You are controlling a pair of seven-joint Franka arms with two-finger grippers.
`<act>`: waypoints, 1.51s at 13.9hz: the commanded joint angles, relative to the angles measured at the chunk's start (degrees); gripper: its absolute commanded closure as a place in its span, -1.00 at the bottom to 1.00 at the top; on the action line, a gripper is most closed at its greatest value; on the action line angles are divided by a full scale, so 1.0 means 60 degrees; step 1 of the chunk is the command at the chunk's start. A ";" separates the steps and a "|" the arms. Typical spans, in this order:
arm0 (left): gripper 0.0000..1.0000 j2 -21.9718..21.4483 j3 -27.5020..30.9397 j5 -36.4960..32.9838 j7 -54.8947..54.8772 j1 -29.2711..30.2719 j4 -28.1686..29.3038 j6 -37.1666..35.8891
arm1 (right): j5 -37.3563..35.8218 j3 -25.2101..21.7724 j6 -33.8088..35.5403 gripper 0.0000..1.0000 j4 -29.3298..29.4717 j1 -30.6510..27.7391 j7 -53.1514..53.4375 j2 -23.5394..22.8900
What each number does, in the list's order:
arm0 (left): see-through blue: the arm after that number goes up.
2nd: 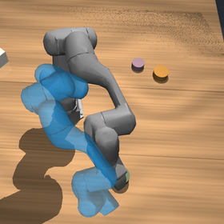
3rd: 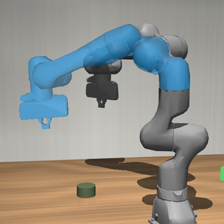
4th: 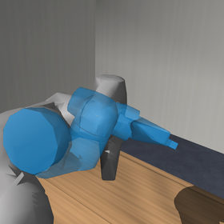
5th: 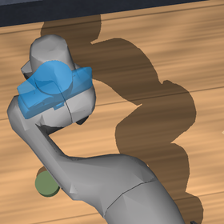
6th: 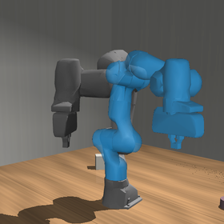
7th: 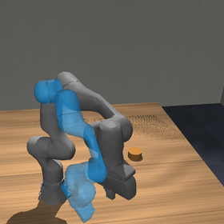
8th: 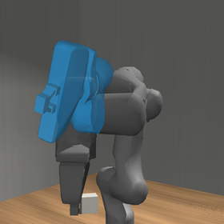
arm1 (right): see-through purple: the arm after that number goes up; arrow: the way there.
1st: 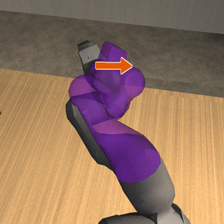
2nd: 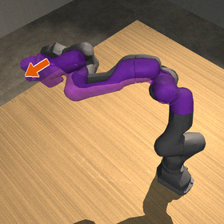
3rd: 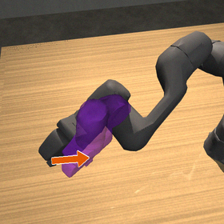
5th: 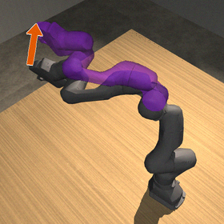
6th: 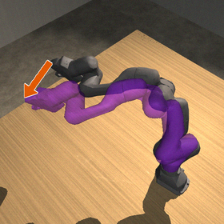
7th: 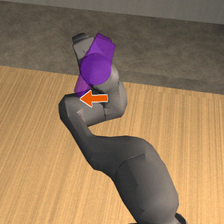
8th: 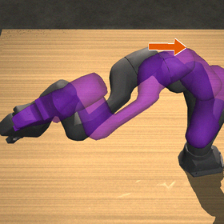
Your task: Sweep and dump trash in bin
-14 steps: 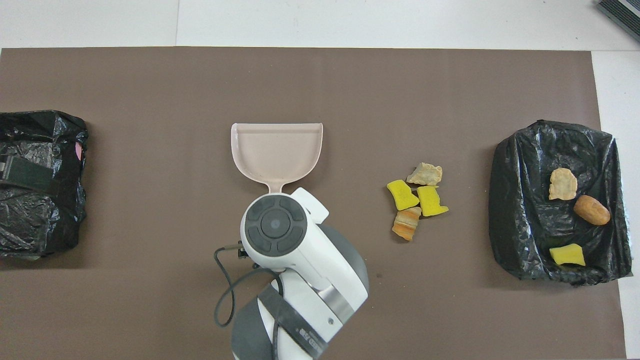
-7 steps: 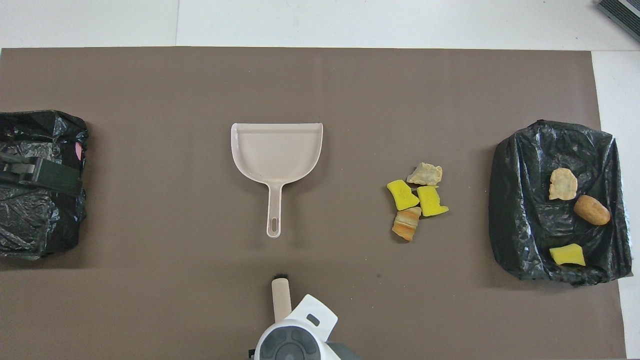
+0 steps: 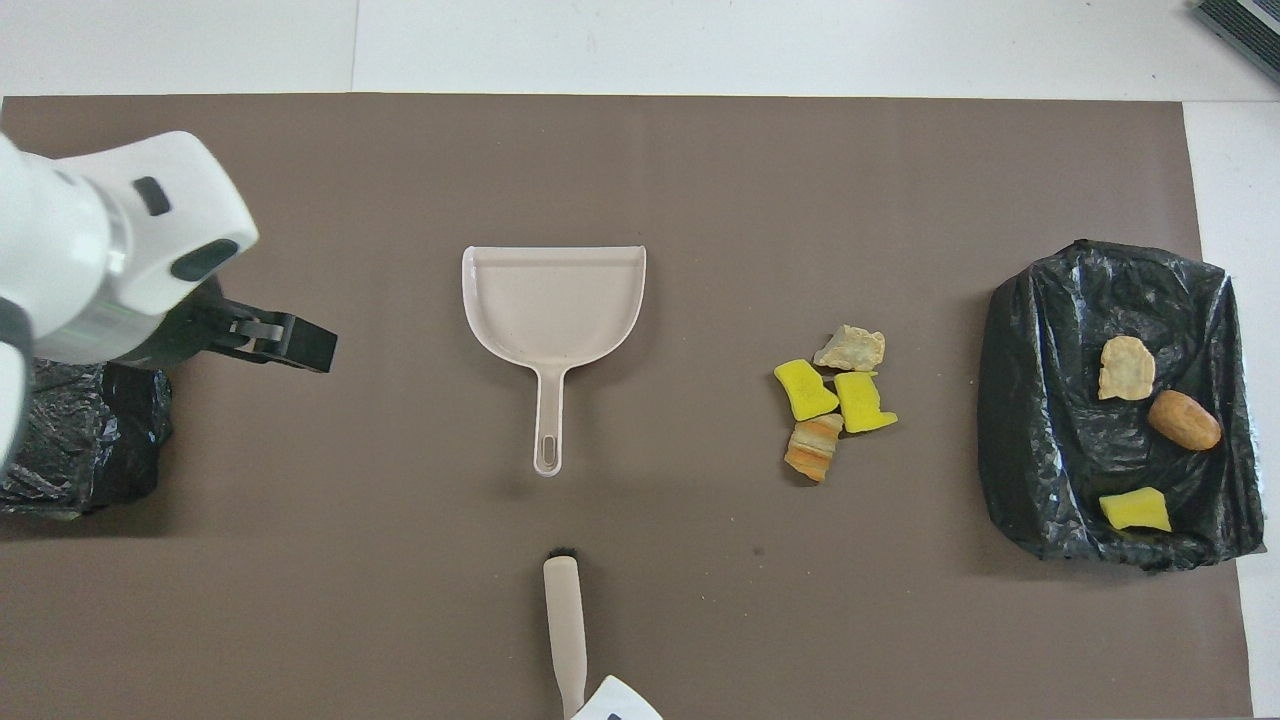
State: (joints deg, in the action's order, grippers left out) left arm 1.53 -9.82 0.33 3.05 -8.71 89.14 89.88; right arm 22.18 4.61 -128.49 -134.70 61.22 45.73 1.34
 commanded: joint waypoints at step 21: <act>-0.49 0.2250 -0.1952 -0.0861 0.3520 -0.0614 0.3923 0.6730 | -0.2564 -0.0124 0.5065 1.00 -0.0299 -0.4295 -0.2243 0.3438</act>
State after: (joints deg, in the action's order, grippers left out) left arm 16.42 -21.57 -3.76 23.76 -12.31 110.67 128.69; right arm 10.05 3.37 -99.84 -135.46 40.68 36.53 20.18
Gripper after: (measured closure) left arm 0.128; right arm 0.736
